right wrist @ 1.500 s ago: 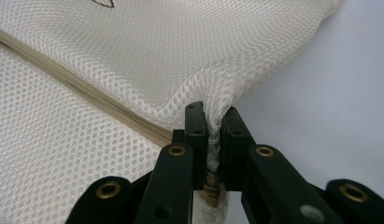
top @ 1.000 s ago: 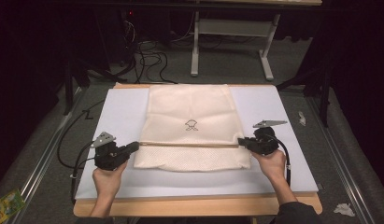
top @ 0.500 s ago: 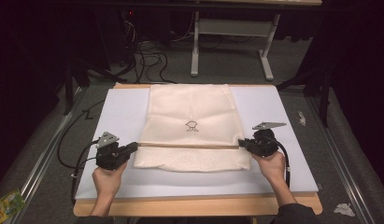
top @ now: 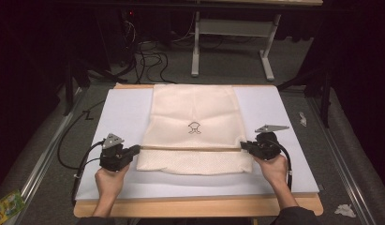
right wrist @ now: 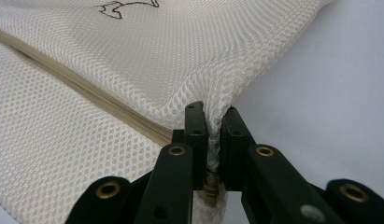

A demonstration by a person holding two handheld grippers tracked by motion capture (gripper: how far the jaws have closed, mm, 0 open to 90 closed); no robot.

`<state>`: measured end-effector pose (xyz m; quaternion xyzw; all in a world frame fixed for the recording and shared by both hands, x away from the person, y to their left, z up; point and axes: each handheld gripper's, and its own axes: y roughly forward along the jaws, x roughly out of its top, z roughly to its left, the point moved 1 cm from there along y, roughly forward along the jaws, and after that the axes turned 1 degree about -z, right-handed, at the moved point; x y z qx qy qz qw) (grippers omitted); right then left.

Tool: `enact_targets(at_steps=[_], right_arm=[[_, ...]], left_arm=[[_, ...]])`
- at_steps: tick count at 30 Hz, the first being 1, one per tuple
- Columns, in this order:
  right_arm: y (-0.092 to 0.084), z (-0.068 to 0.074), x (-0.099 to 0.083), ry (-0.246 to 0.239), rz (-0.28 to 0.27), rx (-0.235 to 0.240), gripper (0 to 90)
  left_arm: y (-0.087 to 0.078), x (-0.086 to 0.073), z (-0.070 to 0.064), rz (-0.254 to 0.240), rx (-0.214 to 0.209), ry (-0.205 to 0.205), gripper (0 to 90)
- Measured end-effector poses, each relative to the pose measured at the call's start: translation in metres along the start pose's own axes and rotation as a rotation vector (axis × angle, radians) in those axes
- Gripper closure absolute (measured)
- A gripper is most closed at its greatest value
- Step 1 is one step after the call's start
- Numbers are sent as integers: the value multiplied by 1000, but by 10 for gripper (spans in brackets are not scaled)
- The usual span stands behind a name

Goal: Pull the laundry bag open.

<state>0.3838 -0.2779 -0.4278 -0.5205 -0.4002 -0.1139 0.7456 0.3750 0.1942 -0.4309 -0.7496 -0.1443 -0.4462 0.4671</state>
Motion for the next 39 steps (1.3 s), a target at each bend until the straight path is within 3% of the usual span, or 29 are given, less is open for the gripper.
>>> enact_targets(at_steps=[7, 19, 25, 32, 39], right_arm=[[4, -1, -7, 19, 3, 2, 847], [13, -4, -17, 38, 34, 4, 827], [16, -3, -20, 50, 36, -7, 795], [19, -2, -22, 61, 44, 1, 697], [20, 0, -21, 57, 38, -32, 551]], left_arm=[[10, -5, 3, 24, -13, -19, 873], [20, -15, 0, 78, -16, -16, 870], [24, -16, 2, 74, -35, -20, 864], [25, -18, 0, 59, -56, -12, 798], [22, -16, 0, 11, -57, -23, 687]])
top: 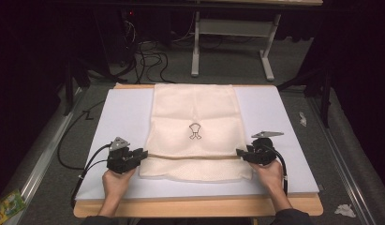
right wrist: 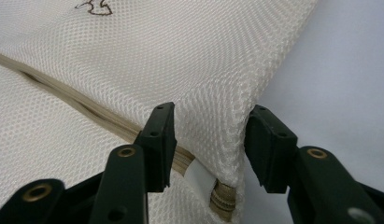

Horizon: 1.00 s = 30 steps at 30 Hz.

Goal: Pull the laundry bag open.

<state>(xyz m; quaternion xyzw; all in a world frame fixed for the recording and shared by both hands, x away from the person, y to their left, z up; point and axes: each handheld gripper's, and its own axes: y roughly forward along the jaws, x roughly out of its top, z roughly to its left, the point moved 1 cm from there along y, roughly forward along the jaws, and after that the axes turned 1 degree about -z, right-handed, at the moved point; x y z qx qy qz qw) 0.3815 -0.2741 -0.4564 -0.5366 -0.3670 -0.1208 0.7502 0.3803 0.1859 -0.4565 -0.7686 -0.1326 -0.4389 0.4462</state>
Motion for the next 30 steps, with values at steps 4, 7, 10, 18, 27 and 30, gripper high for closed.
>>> enact_targets(at_steps=[4, 7, 10, 18, 27, 30], right_arm=[[-5, 0, 0, -4, -15, -17, 493], [-9, -2, 1, 8, -38, -19, 481], [-14, -2, 4, 3, -53, 5, 539], [-29, 4, 7, -27, -144, 4, 613], [-51, -6, 11, -15, -203, -2, 612], [-57, -12, 8, 2, -226, -2, 612]], left_arm=[[-5, 3, 3, -38, 8, 2, 607], [-11, 6, 7, -60, 10, -16, 591], [-17, 9, 9, -89, 23, -21, 586], [-29, 15, 12, -132, 35, -12, 581], [-46, 17, 23, -161, 70, 2, 555], [-49, 16, 27, -165, 98, 1, 557]])
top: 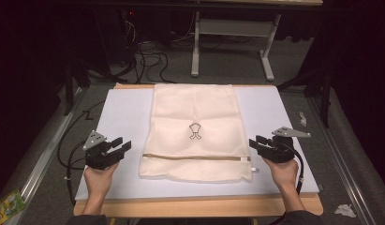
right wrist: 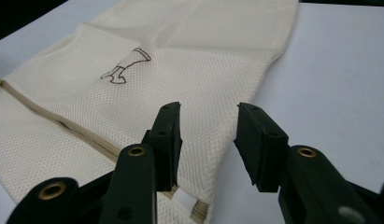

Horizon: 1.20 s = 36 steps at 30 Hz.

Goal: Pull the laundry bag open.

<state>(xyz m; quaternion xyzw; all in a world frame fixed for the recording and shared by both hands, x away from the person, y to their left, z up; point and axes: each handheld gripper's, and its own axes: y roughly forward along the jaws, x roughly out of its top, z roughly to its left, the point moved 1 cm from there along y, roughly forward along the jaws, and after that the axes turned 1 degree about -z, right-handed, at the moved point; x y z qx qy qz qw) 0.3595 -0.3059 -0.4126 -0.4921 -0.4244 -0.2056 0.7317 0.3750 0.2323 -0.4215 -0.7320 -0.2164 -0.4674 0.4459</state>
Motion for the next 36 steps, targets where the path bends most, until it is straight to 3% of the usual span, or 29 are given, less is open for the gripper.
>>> enact_targets(at_steps=[7, 15, 17, 19, 28, 36], right_arm=[[-5, -16, -10, 45, -14, -6, 602], [-8, -28, -18, 63, -41, -39, 584], [-8, -31, -20, 65, -47, -54, 584], [-8, -35, -22, 75, -52, -61, 584], [-5, -52, -35, 116, -33, -118, 584], [-2, -60, -37, 108, -10, -154, 584]], left_arm=[[-5, -5, 11, -17, 19, -30, 554], [4, -10, 17, 8, 24, -34, 520], [8, -11, 20, 22, 50, -26, 519], [12, -13, 24, 42, 45, -50, 530], [19, -19, 27, 52, 67, -72, 523], [27, -28, 33, 69, 66, -87, 504]])
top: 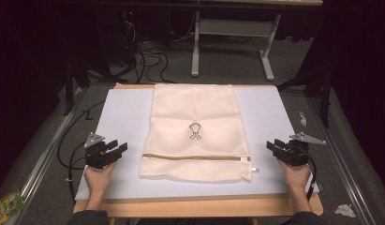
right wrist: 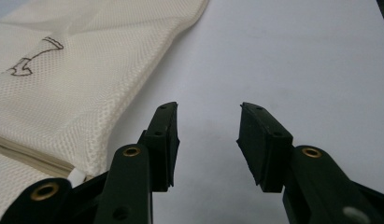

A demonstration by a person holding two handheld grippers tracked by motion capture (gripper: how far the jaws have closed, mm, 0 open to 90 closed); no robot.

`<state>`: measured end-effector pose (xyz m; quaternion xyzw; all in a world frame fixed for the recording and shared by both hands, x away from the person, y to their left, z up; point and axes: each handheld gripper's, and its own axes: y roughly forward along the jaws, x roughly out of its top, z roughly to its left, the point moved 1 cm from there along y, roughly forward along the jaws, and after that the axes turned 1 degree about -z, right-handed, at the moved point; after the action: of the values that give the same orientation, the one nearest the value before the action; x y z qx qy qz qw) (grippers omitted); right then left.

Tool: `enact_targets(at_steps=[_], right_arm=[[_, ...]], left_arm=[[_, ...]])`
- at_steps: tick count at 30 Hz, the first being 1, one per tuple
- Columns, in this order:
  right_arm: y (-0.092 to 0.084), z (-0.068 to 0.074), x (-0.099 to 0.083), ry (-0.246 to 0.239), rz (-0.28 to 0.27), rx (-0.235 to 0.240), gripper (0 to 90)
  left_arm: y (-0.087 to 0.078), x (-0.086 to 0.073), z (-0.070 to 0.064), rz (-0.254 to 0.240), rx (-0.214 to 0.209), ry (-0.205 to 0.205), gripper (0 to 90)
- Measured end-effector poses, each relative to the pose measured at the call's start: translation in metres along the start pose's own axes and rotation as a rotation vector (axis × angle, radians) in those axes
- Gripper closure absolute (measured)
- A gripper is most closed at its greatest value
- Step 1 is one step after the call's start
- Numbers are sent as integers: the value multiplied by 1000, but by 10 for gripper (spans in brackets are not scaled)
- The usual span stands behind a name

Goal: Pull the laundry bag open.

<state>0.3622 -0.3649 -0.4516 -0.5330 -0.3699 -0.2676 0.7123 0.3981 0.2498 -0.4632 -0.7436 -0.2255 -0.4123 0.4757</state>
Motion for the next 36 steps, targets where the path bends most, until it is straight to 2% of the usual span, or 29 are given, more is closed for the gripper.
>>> enact_targets(at_steps=[4, 7, 16, 22, 24, 27, 32, 33, 36], right_arm=[[4, -4, 0, 17, 0, -5, 584], [7, -5, 0, 19, -2, -9, 584], [16, -9, -2, 44, -2, -34, 583], [20, -11, -4, 43, -6, -45, 582], [22, -12, -5, 59, -11, -51, 581], [24, -13, -7, 48, -10, -80, 580], [26, -14, -10, 50, -5, -96, 559], [28, -12, -11, 30, 3, -109, 556], [31, -11, -14, 22, 17, -120, 548]], left_arm=[[6, -2, 2, 12, 37, 21, 502], [9, -3, 3, 13, 55, 20, 501], [15, -5, 7, 5, 82, 21, 495], [19, -6, 8, 9, 100, 23, 484], [20, -7, 8, 9, 100, 20, 482], [22, -7, 7, 9, 110, 26, 480], [25, -9, 8, 18, 126, 29, 475], [25, -9, 7, 15, 127, 31, 475], [26, -10, 7, 8, 131, 35, 475]])
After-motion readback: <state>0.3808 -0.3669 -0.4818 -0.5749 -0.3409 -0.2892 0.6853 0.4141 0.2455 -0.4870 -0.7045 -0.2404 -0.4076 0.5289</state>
